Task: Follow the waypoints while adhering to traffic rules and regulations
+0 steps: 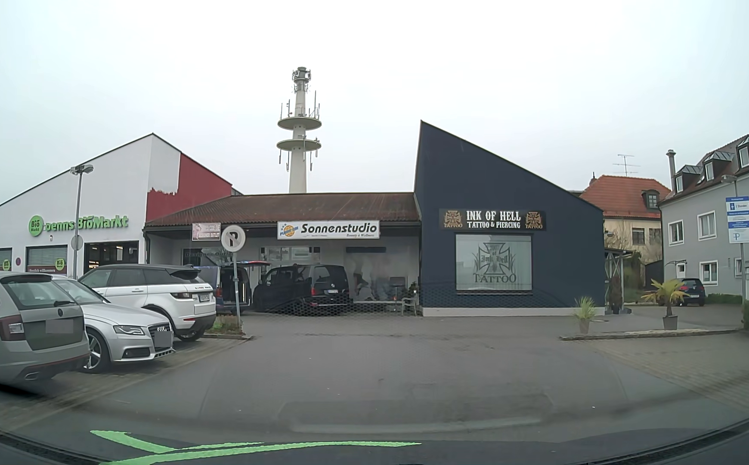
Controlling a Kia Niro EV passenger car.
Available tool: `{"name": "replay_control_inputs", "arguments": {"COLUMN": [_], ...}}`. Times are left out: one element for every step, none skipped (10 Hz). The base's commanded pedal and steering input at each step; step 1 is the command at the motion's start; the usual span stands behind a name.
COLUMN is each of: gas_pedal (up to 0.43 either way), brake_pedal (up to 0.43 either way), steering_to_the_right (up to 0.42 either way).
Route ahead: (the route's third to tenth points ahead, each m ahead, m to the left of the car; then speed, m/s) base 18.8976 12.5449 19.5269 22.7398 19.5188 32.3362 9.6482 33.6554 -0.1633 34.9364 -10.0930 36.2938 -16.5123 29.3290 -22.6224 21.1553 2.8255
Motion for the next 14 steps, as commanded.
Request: {"name": "replay_control_inputs", "arguments": {"gas_pedal": [0.020, 0.020, 0.020, 0.020, 0.020, 0.020, 0.020, 0.020, 0.020, 0.020, 0.020, 0.020, 0.020, 0.000], "brake_pedal": [0.000, 0.000, 0.000, 0.000, 0.000, 0.000, 0.000, 0.000, 0.000, 0.000, 0.000, 0.000, 0.000, 0.000], "steering_to_the_right": [-0.047, -0.048, -0.048, -0.048, -0.048, -0.048, -0.048, -0.046, -0.040, -0.037, -0.034, -0.032, -0.030, -0.027]}}
